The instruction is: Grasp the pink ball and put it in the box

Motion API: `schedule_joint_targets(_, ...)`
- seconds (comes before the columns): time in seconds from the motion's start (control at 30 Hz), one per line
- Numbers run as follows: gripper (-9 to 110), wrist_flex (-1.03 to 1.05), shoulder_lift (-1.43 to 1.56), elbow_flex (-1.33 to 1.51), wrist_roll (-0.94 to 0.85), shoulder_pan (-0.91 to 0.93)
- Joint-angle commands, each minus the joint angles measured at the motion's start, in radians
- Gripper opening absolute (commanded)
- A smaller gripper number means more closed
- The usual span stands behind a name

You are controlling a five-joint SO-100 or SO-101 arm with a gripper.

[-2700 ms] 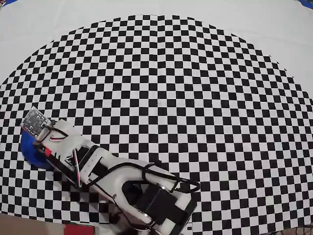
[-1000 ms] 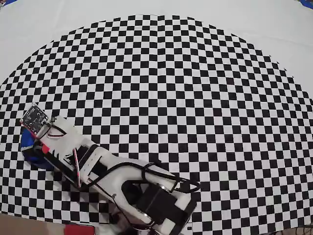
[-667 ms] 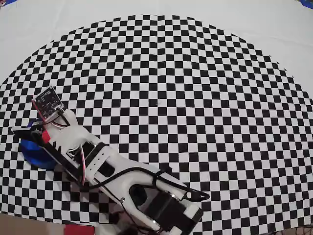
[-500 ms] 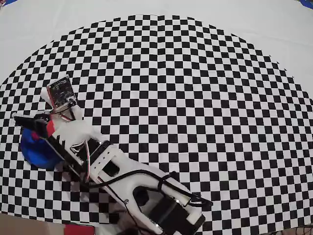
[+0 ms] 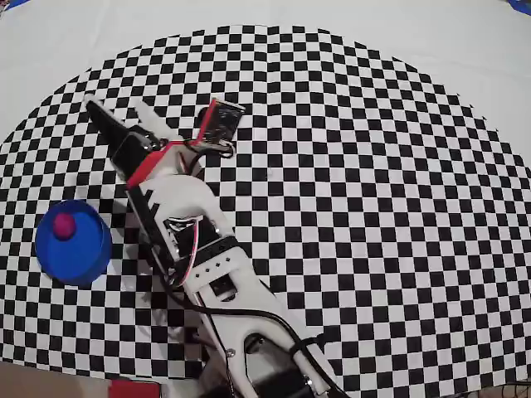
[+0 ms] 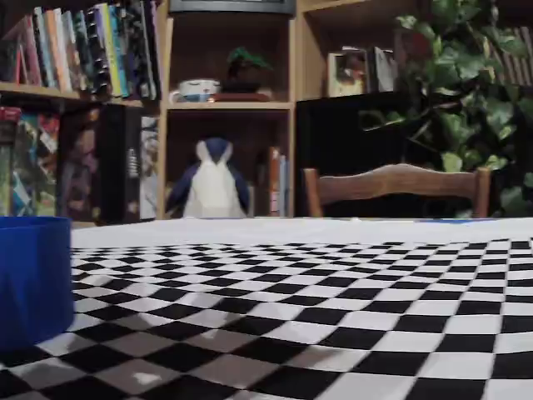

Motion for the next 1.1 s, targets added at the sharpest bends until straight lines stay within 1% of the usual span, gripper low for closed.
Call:
schedule_joint_targets(0.0, 32, 0.005, 0.074, 0.026, 0.106, 0.089)
schedule_joint_targets(0.03, 30, 0.035, 0.092, 0.032, 0.127, 0.117)
schedule_joint_targets(0.13, 18, 0.109, 0.163, 0.043, 0.225, 0.195)
schedule_joint_targets(0.23, 12, 0.213, 0.229, 0.043, 0.295, 0.252)
schedule_joint_targets(0.33, 4, 0.357, 0.29, 0.035, 0.348, 0.29)
schedule_joint_targets(0.4, 1, 0.449, 0.328, 0.034, 0.388, 0.313)
schedule_joint_targets(0.57, 0, 0.618, 0.382, 0.057, 0.488, 0.376)
schedule_joint_targets(0.8, 0, 0.634, 0.523, 0.272, 0.529, 0.426)
schedule_joint_targets(0.97, 0, 0.635, 0.577, 0.368, 0.548, 0.474)
schedule_joint_targets(1.07, 0, 0.676, 0.614, 0.394, 0.551, 0.494)
